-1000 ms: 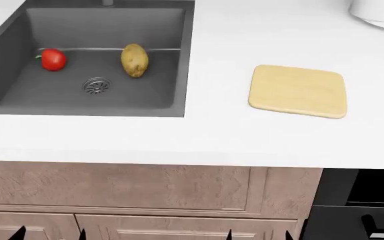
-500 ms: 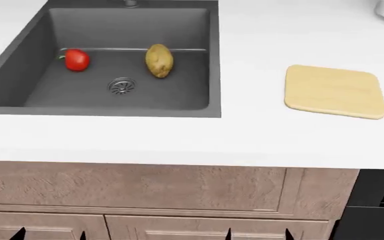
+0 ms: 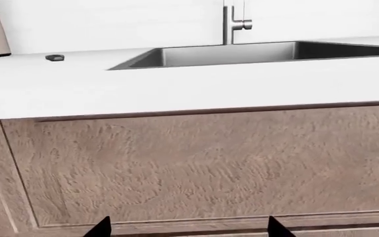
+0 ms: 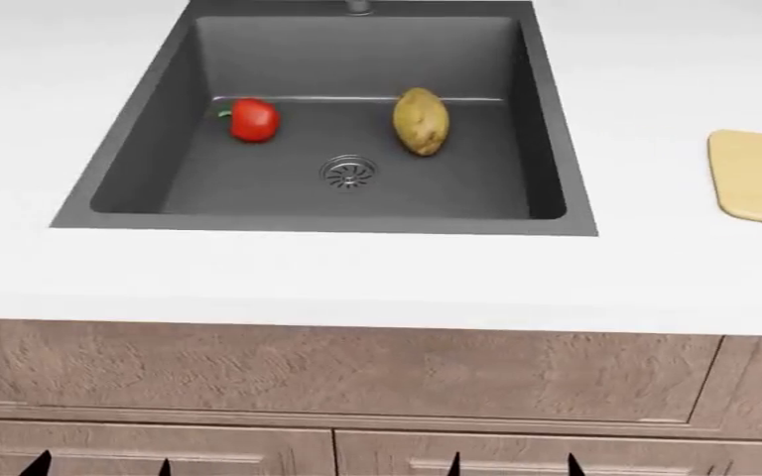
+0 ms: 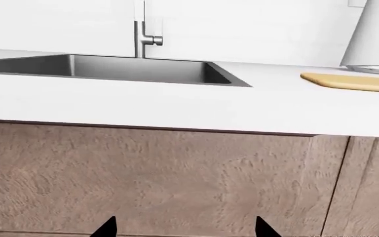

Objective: Pick the vegetables from the sink and place them on the cutting board.

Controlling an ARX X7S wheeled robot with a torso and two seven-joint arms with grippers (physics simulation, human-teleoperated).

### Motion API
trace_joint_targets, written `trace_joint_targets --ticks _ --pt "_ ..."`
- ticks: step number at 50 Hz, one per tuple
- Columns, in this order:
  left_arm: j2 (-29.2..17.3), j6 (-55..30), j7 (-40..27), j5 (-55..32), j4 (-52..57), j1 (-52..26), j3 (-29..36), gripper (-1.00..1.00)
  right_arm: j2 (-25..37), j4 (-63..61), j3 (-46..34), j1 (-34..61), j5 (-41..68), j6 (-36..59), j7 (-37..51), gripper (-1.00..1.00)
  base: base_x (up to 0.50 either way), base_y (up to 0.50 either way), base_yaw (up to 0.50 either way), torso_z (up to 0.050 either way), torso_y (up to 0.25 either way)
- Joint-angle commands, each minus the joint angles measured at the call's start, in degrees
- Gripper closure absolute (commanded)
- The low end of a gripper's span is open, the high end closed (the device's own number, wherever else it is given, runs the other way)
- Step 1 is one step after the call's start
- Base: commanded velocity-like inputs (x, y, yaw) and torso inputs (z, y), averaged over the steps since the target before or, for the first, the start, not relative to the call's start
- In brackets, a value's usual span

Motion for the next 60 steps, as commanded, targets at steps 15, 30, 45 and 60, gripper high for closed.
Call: trace_joint_targets --ticks 15,30,45,60 --pt "-2.18 4.57 1.59 -2.47 0.73 1.71 2.47 -1.00 1.42 -0.19 -1.40 0.20 0.33 0.37 2.38 -1.00 0.00 0.00 0.00 0.010 0.000" --pt "-2.72 4.69 -0.08 -1.56 0.20 1.39 2.94 -1.00 2.07 0.26 -2.13 0.55 0.64 0.34 3.19 -1.00 0.00 0.00 0.00 0.050 0.000" --pt "-2.73 4.70 -1.18 -1.33 -0.58 0.58 3.80 -1.00 2.52 0.33 -3.07 0.36 0.92 0.36 3.80 -1.00 0.00 0.00 0.00 0.050 0.000" --pt "-3.13 2.86 -3.00 -0.92 0.29 0.44 4.18 -1.00 3.04 0.36 -3.69 0.50 1.50 0.45 4.26 -1.00 0.00 0.00 0.00 0.021 0.000"
